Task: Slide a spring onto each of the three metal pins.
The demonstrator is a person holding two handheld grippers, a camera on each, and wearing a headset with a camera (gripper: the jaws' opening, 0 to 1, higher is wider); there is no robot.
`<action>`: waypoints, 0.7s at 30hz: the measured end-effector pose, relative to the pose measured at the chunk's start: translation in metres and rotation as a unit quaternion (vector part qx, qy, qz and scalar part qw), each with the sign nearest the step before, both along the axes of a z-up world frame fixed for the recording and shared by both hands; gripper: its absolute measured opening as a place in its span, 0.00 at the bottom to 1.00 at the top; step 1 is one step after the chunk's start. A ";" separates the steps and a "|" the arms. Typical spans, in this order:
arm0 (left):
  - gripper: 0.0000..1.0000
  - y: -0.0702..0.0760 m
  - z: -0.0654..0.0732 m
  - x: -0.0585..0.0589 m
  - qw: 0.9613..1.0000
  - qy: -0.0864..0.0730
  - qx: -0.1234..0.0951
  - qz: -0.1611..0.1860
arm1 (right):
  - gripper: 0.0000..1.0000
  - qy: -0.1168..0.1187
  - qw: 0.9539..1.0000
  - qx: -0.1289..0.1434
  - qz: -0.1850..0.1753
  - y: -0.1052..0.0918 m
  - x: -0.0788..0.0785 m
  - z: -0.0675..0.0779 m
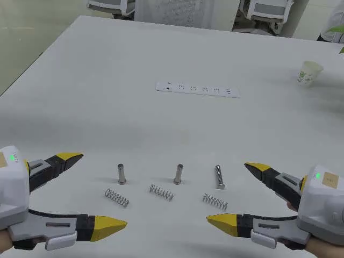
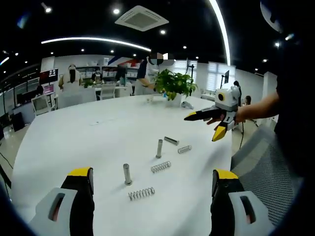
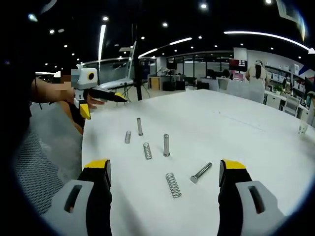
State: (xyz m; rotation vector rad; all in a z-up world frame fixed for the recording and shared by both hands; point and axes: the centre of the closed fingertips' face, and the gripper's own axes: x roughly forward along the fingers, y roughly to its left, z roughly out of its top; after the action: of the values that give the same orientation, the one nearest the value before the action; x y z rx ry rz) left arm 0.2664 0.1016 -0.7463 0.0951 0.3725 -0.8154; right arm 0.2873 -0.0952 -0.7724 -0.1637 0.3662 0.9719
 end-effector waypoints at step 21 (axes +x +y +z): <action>0.98 -0.001 -0.001 -0.001 1.000 0.004 0.001 -0.003 | 0.88 0.002 1.000 -0.006 0.004 0.000 -0.003 -0.003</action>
State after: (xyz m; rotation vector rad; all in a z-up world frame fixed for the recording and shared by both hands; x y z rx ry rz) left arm 0.2655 0.1007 -0.7475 0.0948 0.3797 -0.8213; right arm 0.2847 -0.0949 -0.7750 -0.1746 0.3759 0.9786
